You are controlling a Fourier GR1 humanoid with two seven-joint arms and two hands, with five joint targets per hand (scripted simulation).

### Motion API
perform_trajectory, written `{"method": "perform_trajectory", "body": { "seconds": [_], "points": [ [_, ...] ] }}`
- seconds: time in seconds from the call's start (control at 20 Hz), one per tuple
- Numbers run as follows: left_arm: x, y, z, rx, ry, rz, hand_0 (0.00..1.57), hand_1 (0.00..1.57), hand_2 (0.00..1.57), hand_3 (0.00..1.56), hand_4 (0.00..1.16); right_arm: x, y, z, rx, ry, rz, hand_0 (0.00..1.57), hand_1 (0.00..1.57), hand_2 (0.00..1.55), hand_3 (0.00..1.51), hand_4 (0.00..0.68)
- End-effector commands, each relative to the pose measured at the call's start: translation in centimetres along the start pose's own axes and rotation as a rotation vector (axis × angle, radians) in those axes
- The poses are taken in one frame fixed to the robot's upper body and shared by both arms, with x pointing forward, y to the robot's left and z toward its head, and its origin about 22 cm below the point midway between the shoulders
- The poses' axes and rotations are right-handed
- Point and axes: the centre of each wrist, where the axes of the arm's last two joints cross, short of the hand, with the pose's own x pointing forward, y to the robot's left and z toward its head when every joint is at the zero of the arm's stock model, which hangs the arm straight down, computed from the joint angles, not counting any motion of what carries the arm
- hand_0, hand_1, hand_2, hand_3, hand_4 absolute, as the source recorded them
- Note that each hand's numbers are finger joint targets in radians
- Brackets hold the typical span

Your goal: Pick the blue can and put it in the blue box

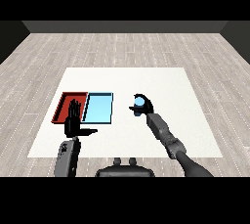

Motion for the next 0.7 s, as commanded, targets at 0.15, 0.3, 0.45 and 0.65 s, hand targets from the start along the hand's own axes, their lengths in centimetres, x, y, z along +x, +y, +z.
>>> {"method": "perform_trajectory", "body": {
  "seconds": [0.15,0.3,0.45,0.65],
  "points": [
    [0.7,1.5,-0.6,-0.011,0.001,0.019,0.00,0.00,0.00,0.00,0.00,2.3,0.2,-1.7,-0.037,0.023,0.088,1.56,1.56,1.49,1.44,0.678],
    [-0.1,1.0,-2.0,-0.011,0.008,0.022,0.00,0.00,0.00,0.00,0.00,1.1,-0.5,-0.2,-0.023,0.007,0.084,1.56,1.56,1.49,1.44,0.677],
    [-0.9,0.4,-0.2,-0.018,0.028,0.008,0.00,0.00,0.00,0.00,0.00,0.8,-0.8,-0.1,-0.024,-0.055,0.102,1.52,1.52,1.47,1.42,0.659],
    [-1.5,-1.5,0.4,-0.055,0.040,-0.021,0.00,0.00,0.00,0.00,0.00,3.4,1.2,-1.9,0.021,-0.095,0.095,1.49,1.49,1.45,1.41,0.652]
  ]
}}
